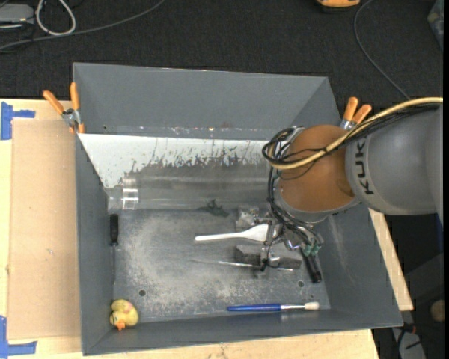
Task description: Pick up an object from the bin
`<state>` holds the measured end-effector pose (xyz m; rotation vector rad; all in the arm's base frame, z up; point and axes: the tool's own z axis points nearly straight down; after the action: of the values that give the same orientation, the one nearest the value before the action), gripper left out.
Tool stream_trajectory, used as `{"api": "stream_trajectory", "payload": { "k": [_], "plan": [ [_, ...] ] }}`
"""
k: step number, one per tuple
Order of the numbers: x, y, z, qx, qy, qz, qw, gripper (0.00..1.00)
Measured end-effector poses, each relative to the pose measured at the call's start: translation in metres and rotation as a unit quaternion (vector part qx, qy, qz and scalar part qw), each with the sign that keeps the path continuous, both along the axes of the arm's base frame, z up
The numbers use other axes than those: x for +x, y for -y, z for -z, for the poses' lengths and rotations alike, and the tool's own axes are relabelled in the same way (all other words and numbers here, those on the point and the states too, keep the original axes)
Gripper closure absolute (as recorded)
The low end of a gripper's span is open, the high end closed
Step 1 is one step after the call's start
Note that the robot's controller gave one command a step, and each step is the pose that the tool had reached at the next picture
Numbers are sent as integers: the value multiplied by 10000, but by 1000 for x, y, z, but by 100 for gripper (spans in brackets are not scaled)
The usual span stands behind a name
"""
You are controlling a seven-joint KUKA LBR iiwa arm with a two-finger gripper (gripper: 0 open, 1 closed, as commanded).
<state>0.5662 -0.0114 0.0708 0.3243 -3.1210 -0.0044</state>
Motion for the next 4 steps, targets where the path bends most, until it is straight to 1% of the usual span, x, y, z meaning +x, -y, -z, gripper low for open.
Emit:
{"api": "stream_trajectory", "payload": {
  "k": [1, 2, 3, 4],
  "plan": [
    [11, -4, 1, 4, 13, 892, 9960, 0],
    [0, -1, 0, 7, 1, 260, 9997, 100],
    [0, -1, 0, 8, 1, 263, 9997, 100],
    [-3, -1, -27, 7, -57, 266, 9996, 100]
  ]
}}
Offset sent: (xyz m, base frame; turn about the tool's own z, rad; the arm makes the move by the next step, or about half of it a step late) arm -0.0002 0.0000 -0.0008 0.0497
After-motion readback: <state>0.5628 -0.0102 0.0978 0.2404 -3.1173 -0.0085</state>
